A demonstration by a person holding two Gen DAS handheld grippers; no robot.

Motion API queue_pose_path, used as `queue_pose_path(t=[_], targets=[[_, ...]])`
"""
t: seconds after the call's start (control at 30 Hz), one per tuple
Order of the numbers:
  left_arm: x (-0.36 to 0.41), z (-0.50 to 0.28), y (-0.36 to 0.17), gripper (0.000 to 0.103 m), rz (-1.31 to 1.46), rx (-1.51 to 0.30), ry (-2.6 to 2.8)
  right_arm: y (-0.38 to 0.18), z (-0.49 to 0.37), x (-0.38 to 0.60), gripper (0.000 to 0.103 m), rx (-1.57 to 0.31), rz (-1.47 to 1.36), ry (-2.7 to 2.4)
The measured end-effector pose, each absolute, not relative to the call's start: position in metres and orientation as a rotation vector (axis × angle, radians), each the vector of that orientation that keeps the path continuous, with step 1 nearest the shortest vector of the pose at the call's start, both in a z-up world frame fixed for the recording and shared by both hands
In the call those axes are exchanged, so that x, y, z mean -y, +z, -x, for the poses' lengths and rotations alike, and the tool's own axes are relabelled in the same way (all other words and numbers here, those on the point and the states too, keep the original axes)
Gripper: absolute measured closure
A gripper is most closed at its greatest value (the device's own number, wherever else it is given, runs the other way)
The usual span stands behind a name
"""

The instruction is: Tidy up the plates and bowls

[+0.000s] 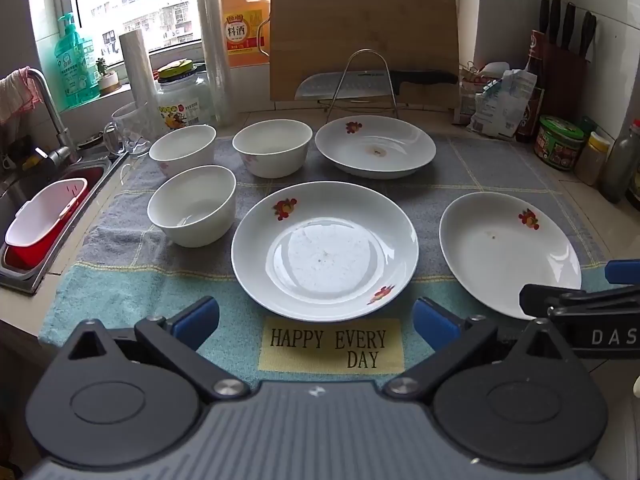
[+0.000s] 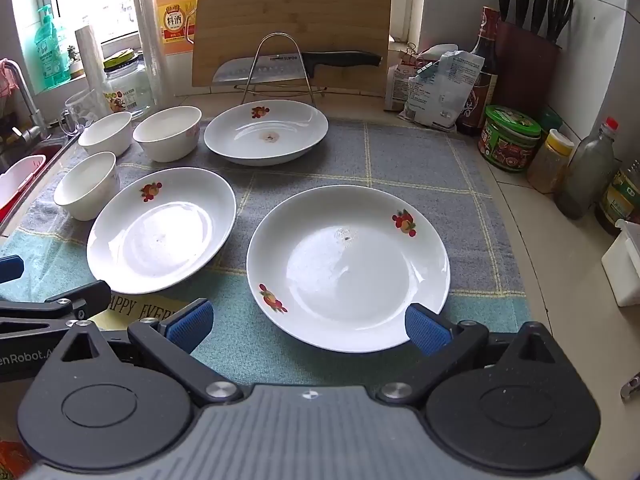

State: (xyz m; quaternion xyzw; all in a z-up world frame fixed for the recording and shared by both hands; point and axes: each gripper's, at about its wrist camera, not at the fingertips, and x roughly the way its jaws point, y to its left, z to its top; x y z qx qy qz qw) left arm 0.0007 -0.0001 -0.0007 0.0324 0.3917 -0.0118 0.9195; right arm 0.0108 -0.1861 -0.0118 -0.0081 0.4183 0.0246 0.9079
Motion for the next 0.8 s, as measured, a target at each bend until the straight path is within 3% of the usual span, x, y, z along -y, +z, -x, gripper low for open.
queue_pose_path(t=[0.8], targets=[[-0.0045, 0.0001, 0.0023, 0.001, -0.056, -0.799, -0.011, -0.0062, -0.0102, 0.1817, 0.0, -0.851, 0.015, 0.062]])
